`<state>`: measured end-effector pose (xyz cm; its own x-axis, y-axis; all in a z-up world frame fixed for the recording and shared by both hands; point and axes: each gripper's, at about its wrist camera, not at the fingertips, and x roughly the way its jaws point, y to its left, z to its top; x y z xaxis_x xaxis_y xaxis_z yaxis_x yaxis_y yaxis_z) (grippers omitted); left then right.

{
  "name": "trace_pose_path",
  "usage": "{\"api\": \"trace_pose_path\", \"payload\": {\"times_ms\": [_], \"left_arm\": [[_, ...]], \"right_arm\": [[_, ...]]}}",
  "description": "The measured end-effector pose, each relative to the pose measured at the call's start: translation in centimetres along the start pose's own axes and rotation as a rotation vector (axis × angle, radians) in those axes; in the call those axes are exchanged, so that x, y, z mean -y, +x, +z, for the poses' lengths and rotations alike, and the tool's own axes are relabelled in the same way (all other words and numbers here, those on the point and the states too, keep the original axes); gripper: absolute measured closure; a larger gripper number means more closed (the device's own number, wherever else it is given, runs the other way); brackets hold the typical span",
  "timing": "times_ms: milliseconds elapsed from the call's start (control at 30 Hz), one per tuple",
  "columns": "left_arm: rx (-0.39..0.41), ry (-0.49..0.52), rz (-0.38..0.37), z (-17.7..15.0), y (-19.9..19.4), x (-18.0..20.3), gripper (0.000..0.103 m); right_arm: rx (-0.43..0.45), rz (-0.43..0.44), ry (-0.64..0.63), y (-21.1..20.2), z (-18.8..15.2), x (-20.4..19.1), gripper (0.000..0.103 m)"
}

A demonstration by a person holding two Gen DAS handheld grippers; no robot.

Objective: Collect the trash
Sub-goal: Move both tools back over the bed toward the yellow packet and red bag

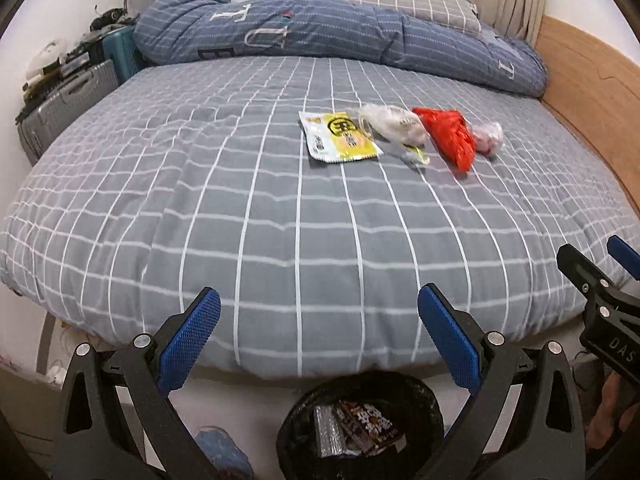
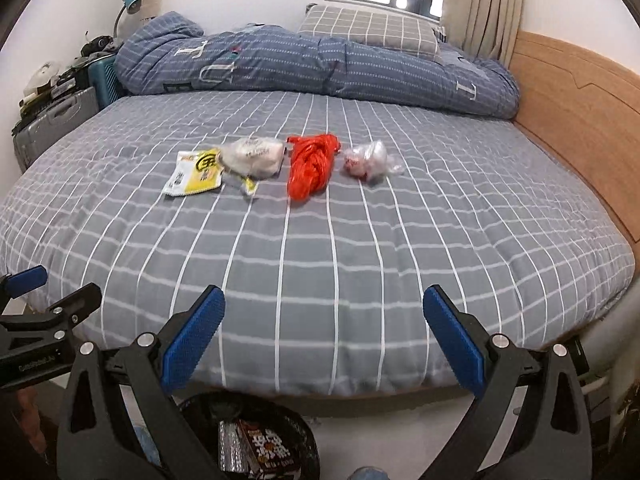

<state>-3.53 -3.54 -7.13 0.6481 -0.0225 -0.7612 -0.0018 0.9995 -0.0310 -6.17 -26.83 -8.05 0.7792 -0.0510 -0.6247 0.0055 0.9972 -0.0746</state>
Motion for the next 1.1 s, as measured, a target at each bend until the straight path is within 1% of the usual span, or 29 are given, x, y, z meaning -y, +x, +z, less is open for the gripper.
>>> {"api": "trace_pose_path", "payload": {"times_ms": [233,367,500,800,933,1000,1100], "left_arm": [[0.011,0.009,0.011,3.3,2.1,-0.1,0.006],[0.012,0.006,0.038,5.6,4.1,-0.6,0.006],[-0.017,-0.029,0.015,7.3,6.2,-1.2,0.006],[-0.024,0.003,0.016,11.5,10.4,0.2,0.006],[-0.06,0.013,-0.002,12.9,13.5,1.2,0.006],[-0.08,0.015,-0.004,13.7,15.1,1.5,0.006],[-0.096,-0.009,-0.021,14.7,16.8,1.6,0.006]], "right_arm": [[0.005,0.019,-0.007,2.1,2.9,-0.5,0.008],[0.006,0.032,-0.004,3.5,4.7,-1.0,0.008],[0.004,0.033,-0.009,5.3,6.6,-1.4,0.008],[-0.032,0.016,0.009,11.0,10.6,-0.7,0.008],[-0.05,0.008,-0.006,13.8,12.1,-0.7,0.008],[-0.06,0.004,-0.01,15.4,12.9,-0.6,0.01],[-0.075,0.007,-0.005,17.2,13.8,-0.3,0.011]]}}
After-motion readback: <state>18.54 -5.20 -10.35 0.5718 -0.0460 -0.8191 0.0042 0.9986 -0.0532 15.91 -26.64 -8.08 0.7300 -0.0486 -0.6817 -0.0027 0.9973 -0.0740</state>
